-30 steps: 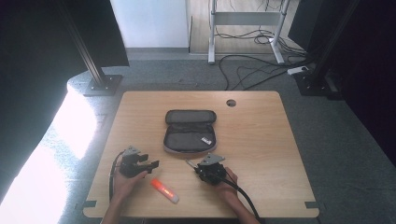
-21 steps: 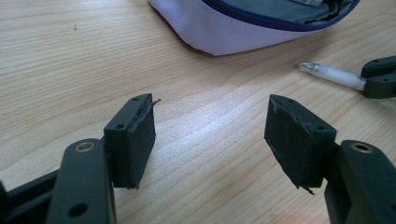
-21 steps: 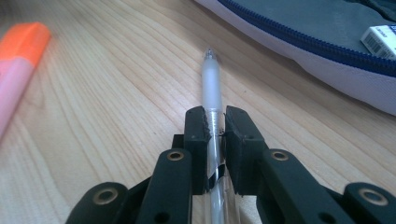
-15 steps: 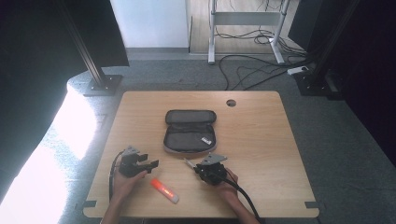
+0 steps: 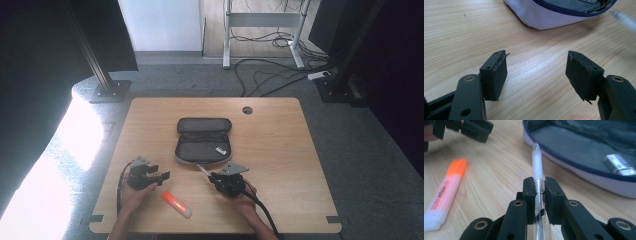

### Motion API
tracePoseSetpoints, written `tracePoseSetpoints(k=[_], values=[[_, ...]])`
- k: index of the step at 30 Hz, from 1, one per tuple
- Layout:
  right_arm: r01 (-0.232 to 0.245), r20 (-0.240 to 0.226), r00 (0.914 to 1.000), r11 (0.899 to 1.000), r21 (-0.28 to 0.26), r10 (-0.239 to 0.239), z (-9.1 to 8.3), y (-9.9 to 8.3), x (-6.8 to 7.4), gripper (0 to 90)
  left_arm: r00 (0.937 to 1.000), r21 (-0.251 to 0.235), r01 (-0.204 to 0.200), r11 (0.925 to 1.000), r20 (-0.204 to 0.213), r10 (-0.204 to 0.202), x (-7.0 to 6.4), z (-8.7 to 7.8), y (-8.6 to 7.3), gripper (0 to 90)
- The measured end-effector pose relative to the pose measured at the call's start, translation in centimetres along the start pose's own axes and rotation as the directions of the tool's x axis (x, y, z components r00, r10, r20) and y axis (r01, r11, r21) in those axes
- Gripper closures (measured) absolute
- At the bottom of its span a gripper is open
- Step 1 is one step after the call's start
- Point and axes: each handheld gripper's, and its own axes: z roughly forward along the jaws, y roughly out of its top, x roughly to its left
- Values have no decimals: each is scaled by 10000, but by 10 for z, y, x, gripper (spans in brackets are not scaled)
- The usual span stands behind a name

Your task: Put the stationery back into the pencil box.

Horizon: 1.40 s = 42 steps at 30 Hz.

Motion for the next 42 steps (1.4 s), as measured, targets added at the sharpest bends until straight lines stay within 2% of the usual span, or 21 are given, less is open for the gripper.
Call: tracePoseSetpoints(k=[6,13,38,42], values=[[-194,-44,9998,9995,-261,193,-7,3,-5,786,10000,12,-15,10000,15,15,0,0,0,340],[-240,-17,9997,9992,-317,239,-12,4,-9,786,10000,61,-37,10000,8,37,0,1,0,340],[-450,300,9985,9976,-525,466,-15,5,-18,786,10000,39,-76,10000,25,76,-2,1,0,339],[-522,382,9978,9961,-718,551,-18,7,-20,786,10000,41,-77,10000,22,77,-1,1,0,339]])
